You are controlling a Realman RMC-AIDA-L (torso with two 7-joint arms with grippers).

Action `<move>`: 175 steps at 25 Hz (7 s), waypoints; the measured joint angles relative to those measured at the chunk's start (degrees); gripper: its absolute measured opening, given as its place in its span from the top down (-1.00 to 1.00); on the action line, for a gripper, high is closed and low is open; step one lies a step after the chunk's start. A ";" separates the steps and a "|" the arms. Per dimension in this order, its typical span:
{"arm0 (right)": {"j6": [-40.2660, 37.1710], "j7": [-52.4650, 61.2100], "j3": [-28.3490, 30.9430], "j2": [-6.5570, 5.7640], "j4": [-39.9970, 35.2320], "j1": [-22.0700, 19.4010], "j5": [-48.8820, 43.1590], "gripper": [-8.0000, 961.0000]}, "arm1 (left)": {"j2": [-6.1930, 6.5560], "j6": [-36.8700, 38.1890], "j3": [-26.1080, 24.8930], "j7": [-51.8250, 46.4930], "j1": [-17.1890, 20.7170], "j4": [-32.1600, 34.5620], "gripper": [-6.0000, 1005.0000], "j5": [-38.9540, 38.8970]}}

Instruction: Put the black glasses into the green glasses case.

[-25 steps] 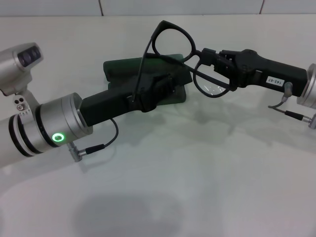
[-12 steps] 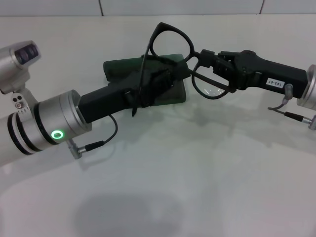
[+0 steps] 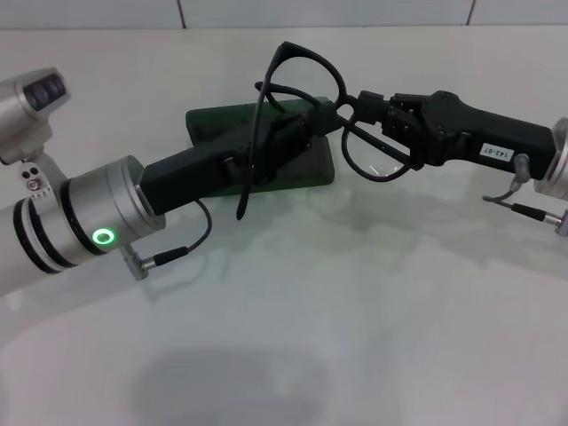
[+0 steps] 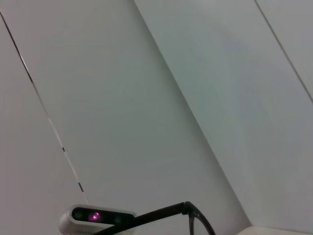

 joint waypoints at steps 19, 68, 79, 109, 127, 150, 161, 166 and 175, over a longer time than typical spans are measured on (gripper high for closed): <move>-1.51 -0.04 -0.83 0.00 0.05 0.03 0.07 0.89 | -0.07 0.07 0.03 0.23 -0.03 0.00 0.94 -0.07; 2.64 0.85 5.15 -0.84 -3.68 -4.43 -1.25 0.87 | 0.37 5.92 2.56 12.93 2.72 3.71 0.92 -3.85; 2.71 1.43 4.47 -0.63 -3.62 -3.59 -1.33 0.87 | 0.21 5.98 2.58 13.00 2.16 3.60 0.92 -3.97; 1.21 2.43 2.99 -0.18 -3.18 -1.40 -0.98 0.85 | 0.02 5.86 2.58 12.94 1.47 3.60 0.91 -3.97; -1.96 3.78 1.70 0.01 -3.03 -0.79 -0.77 0.85 | -0.06 5.94 2.58 12.90 1.24 3.60 0.90 -4.10; -3.73 4.36 -1.00 0.00 -2.95 -0.61 0.26 0.84 | -0.06 5.96 2.58 13.07 -0.16 2.28 0.89 -4.10; -4.58 5.25 -3.59 0.00 -2.95 -0.59 3.00 0.83 | -0.07 6.05 2.58 13.16 -0.19 2.28 0.89 -4.10; -4.59 5.38 -3.60 0.00 -2.95 -0.59 3.00 0.83 | -0.07 6.05 2.58 13.16 -0.19 2.28 0.89 -4.10; -5.10 5.60 -3.68 0.00 -2.95 -0.61 3.00 0.83 | -0.07 6.14 2.58 13.16 -0.19 2.28 0.89 -4.10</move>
